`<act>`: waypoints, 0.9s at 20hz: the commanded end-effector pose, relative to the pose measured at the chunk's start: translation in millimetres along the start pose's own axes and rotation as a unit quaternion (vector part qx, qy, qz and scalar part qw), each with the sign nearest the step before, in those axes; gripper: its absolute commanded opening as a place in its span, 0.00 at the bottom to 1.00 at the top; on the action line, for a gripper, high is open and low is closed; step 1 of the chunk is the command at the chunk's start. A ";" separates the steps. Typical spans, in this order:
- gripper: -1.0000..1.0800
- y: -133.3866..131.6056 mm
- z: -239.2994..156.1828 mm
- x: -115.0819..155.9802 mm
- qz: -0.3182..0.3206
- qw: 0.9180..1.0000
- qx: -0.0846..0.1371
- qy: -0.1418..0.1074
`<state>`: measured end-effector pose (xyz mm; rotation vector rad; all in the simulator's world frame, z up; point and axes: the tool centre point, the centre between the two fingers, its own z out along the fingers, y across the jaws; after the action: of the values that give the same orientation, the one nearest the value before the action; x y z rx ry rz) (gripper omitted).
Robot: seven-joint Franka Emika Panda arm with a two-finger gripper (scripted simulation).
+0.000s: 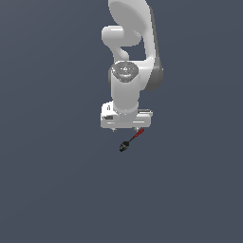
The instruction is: Pick up the object and move it to a goal position.
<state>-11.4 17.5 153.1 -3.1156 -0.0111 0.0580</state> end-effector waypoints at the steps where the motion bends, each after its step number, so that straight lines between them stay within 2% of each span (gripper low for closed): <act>1: 0.96 0.0 0.0 0.0 0.000 1.000 0.000 0.000; 10: 0.96 18.3 4.4 -2.7 0.005 1.000 0.004 -0.012; 18: 0.96 18.1 4.5 -2.7 0.006 1.000 0.004 -0.012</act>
<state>-14.0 -0.7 148.5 -3.1075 0.0038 0.0950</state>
